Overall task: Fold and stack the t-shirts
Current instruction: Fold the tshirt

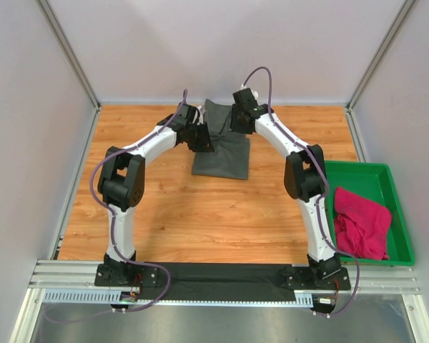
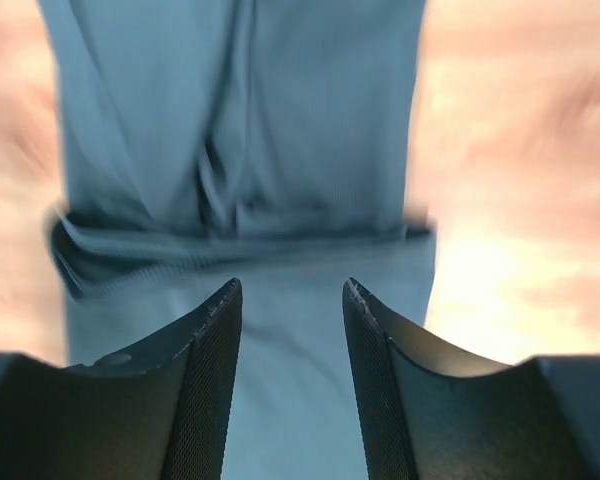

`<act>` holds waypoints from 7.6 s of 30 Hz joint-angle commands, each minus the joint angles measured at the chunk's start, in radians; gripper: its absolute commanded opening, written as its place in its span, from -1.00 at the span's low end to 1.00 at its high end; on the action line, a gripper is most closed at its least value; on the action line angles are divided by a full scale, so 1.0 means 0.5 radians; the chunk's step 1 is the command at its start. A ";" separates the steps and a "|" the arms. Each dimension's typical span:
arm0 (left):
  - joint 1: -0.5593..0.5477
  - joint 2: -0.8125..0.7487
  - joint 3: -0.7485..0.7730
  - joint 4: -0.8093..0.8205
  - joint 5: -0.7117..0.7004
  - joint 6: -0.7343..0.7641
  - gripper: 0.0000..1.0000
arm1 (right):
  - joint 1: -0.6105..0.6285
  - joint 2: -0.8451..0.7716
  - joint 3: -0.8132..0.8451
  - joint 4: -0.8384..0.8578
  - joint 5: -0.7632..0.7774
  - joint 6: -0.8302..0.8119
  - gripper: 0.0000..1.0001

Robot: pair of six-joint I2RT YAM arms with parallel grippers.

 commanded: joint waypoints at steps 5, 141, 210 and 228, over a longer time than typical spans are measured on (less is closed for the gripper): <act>0.043 0.204 0.140 -0.289 -0.021 0.072 -0.41 | 0.068 -0.266 -0.373 0.002 -0.271 0.018 -0.10; 0.258 0.125 0.223 -0.107 -0.082 0.249 -0.06 | -0.273 0.317 0.123 0.398 -1.116 0.264 -0.88; -0.107 -1.609 -2.615 0.564 -0.377 -2.184 -0.28 | 0.148 -1.865 -3.671 1.821 -0.904 1.923 -0.01; -0.132 -1.771 -2.407 0.292 -0.493 -1.617 -1.00 | 0.206 -1.778 -3.352 1.402 -0.934 1.256 -1.00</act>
